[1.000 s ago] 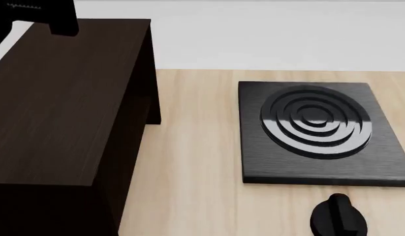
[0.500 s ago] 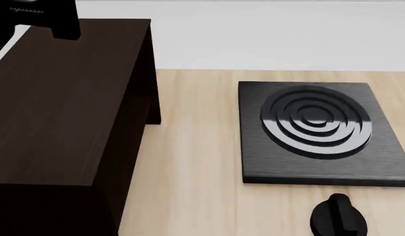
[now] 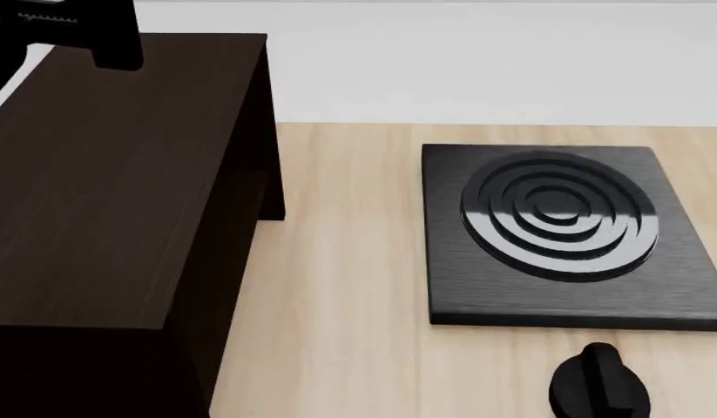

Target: Put the frying pan under the cabinet shelf.

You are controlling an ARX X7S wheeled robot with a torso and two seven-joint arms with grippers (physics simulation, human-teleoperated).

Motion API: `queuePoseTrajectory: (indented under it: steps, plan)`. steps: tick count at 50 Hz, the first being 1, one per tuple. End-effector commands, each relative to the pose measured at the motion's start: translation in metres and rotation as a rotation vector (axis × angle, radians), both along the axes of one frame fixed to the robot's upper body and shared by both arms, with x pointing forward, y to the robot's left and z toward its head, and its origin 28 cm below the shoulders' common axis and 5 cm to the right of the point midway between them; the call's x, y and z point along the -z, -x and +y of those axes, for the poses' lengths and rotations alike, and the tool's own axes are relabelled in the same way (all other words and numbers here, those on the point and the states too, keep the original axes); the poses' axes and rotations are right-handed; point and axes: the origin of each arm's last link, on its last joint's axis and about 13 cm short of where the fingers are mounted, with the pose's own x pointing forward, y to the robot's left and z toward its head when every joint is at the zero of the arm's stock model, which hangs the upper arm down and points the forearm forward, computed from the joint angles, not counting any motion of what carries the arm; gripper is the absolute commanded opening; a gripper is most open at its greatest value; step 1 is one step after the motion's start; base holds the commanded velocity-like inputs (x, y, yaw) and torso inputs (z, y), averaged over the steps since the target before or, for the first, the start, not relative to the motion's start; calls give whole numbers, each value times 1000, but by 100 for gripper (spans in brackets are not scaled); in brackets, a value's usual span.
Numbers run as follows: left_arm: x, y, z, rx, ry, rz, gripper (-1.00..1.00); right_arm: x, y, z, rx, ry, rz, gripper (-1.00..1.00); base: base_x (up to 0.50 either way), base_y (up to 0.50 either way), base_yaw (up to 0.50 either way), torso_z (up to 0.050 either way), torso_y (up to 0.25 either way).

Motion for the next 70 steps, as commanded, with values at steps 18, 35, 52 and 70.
queuePoseTrajectory:
  steps: [18, 35, 52, 70]
  plan:
    - [0, 1, -2, -2, -6, 0, 100, 25, -15, -9, 7, -47, 47, 100, 0, 0, 0, 0, 0]
    - [0, 0, -3, 1, -5, -3, 100, 55, -11, -17, 44, -101, 79, 100, 0, 0, 0, 0, 0]
    - [-1, -1, -1, -3, -2, -7, 100, 75, -5, -23, 72, -132, 105, 100, 0, 0, 0, 0, 0]
    - [-4, 0, -2, -3, -1, -12, 100, 91, -2, -32, 102, -155, 119, 100, 0, 0, 0, 0, 0]
